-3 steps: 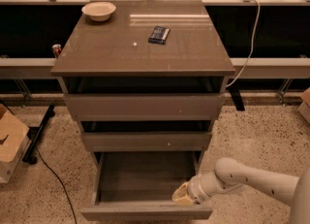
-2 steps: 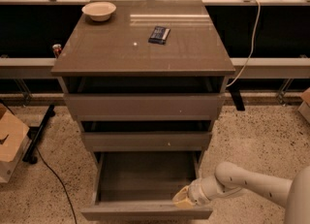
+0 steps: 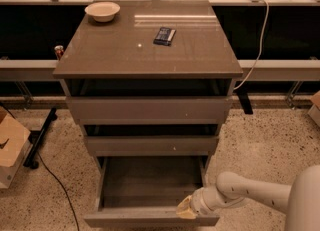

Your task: Close bottom drawer

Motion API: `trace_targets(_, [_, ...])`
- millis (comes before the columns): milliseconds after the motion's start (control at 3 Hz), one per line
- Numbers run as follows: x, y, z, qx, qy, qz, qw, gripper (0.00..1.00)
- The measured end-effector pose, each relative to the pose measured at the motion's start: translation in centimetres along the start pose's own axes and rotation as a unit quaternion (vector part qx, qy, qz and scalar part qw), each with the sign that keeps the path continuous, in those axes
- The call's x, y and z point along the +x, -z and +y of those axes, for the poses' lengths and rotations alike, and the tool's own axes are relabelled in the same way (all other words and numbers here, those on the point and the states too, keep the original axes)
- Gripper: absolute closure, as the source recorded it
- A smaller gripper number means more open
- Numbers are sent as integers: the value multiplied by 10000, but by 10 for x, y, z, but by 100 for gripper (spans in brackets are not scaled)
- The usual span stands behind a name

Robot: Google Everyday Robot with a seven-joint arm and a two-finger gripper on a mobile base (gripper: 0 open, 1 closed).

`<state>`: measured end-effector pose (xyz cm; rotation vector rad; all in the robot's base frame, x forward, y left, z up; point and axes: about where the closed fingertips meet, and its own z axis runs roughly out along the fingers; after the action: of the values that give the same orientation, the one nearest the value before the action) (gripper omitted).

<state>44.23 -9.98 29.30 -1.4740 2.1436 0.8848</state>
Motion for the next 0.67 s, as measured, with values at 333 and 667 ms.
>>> trace_targets(333, [11,-20,0,54,64,120,9999,100])
trace_targets(667, [33,-39,-1,32,-95,178,9998,100])
